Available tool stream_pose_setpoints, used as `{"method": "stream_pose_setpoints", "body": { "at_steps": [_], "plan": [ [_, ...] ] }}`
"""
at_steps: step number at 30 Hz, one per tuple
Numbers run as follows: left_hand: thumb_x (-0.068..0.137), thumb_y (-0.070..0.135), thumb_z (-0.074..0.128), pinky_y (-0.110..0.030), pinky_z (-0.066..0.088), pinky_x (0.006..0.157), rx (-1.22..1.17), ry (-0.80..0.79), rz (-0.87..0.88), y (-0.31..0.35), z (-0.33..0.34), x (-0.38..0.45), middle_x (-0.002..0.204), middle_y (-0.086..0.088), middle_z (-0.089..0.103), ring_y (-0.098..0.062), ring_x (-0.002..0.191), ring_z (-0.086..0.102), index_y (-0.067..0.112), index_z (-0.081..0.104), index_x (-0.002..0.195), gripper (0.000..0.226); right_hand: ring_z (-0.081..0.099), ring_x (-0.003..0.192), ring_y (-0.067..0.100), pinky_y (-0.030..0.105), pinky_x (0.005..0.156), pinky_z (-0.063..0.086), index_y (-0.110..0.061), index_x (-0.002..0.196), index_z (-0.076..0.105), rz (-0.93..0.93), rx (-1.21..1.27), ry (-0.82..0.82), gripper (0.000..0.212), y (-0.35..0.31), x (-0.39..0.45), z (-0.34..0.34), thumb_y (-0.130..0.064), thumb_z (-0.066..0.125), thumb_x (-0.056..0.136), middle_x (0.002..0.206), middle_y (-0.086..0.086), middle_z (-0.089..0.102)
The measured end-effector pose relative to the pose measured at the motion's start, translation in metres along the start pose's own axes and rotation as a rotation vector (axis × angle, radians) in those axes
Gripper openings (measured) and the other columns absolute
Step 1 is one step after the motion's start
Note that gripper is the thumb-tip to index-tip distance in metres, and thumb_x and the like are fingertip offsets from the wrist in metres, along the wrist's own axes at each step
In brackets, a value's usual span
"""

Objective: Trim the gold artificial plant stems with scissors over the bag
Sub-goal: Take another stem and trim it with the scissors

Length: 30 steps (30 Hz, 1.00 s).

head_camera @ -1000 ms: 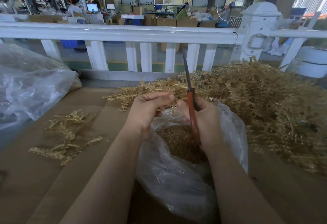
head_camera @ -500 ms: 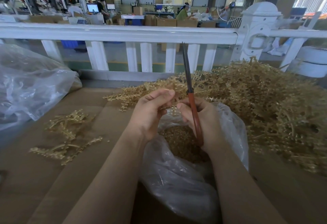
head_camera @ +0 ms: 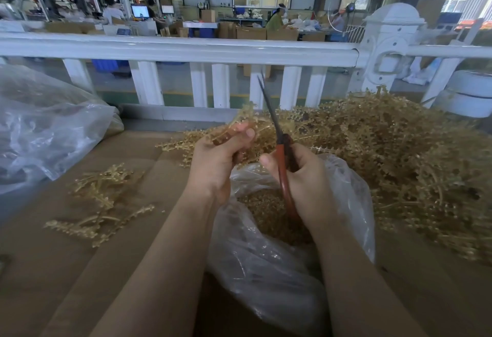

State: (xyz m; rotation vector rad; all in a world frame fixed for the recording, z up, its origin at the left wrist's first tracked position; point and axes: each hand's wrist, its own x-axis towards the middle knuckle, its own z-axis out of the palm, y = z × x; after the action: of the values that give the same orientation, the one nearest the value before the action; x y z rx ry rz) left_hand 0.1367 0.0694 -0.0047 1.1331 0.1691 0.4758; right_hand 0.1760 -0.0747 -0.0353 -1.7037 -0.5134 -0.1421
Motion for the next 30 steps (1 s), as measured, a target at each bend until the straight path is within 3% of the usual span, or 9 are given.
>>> {"method": "stream_pose_setpoints", "body": {
  "at_steps": [3, 7, 9, 13, 17, 23, 30],
  "plan": [
    [0.075, 0.009, 0.078, -0.022, 0.045, 0.069, -0.044, 0.006, 0.026, 0.003, -0.001, 0.0, 0.078, 0.004, 0.071, -0.007, 0.067, 0.063, 0.011, 0.075, 0.093, 0.018, 0.065, 0.076, 0.005, 0.024, 0.07, 0.053, -0.03, 0.086, 0.064, -0.06, -0.181, 0.019, 0.036, 0.002, -0.002, 0.001, -0.063, 0.076, 0.075, 0.082, -0.012, 0.068],
    [0.084, 0.003, 0.072, -0.019, 0.044, 0.064, -0.095, 0.005, 0.063, 0.006, -0.003, 0.001, 0.078, 0.002, 0.068, -0.008, 0.067, 0.06, 0.011, 0.072, 0.092, 0.012, 0.059, 0.077, -0.005, 0.01, 0.058, 0.038, -0.04, 0.081, 0.054, -0.143, -0.36, 0.04, 0.032, 0.003, -0.002, 0.004, -0.065, 0.074, 0.076, 0.081, -0.037, 0.06],
    [0.086, 0.002, 0.068, -0.017, 0.044, 0.063, -0.119, 0.004, 0.043, 0.007, -0.004, 0.002, 0.076, 0.003, 0.067, -0.007, 0.067, 0.06, 0.012, 0.071, 0.093, 0.011, 0.056, 0.077, -0.009, 0.007, 0.059, 0.037, -0.041, 0.085, 0.053, -0.159, -0.401, 0.052, 0.035, 0.005, -0.002, 0.004, -0.069, 0.071, 0.075, 0.076, -0.034, 0.059],
    [0.089, 0.006, 0.065, -0.014, 0.043, 0.06, -0.134, -0.013, -0.016, 0.008, -0.006, 0.002, 0.076, 0.005, 0.067, -0.004, 0.067, 0.061, 0.015, 0.069, 0.093, 0.011, 0.056, 0.072, -0.003, 0.013, 0.055, 0.036, -0.034, 0.091, 0.052, -0.152, -0.519, 0.088, 0.046, 0.007, -0.002, 0.004, -0.076, 0.064, 0.075, 0.076, -0.018, 0.057],
    [0.084, 0.011, 0.067, -0.011, 0.048, 0.055, -0.207, -0.03, -0.144, 0.008, -0.007, 0.003, 0.076, 0.005, 0.073, -0.001, 0.065, 0.066, 0.018, 0.074, 0.081, 0.01, 0.06, 0.079, 0.009, 0.032, 0.065, 0.051, -0.027, 0.093, 0.051, -0.158, -0.634, 0.133, 0.051, 0.008, 0.0, 0.005, -0.074, 0.065, 0.079, 0.086, -0.014, 0.06],
    [0.072, 0.014, 0.07, -0.014, 0.055, 0.058, -0.314, -0.053, -0.263, 0.008, -0.008, 0.003, 0.078, 0.0, 0.076, -0.003, 0.068, 0.071, 0.015, 0.074, 0.078, 0.007, 0.059, 0.071, 0.011, 0.031, 0.06, 0.05, -0.023, 0.091, 0.048, -0.196, -0.721, 0.144, 0.052, 0.011, 0.001, 0.004, -0.071, 0.067, 0.081, 0.083, -0.011, 0.059],
    [0.091, 0.014, 0.063, -0.015, 0.056, 0.063, -0.256, -0.105, -0.29, 0.014, -0.009, 0.002, 0.088, -0.001, 0.078, -0.006, 0.08, 0.074, 0.016, 0.078, 0.074, 0.023, 0.06, 0.077, 0.012, 0.035, 0.064, 0.053, -0.024, 0.09, 0.046, -0.149, -0.691, 0.105, 0.054, 0.011, 0.002, 0.002, -0.072, 0.068, 0.08, 0.086, -0.015, 0.053]
  ]
}}
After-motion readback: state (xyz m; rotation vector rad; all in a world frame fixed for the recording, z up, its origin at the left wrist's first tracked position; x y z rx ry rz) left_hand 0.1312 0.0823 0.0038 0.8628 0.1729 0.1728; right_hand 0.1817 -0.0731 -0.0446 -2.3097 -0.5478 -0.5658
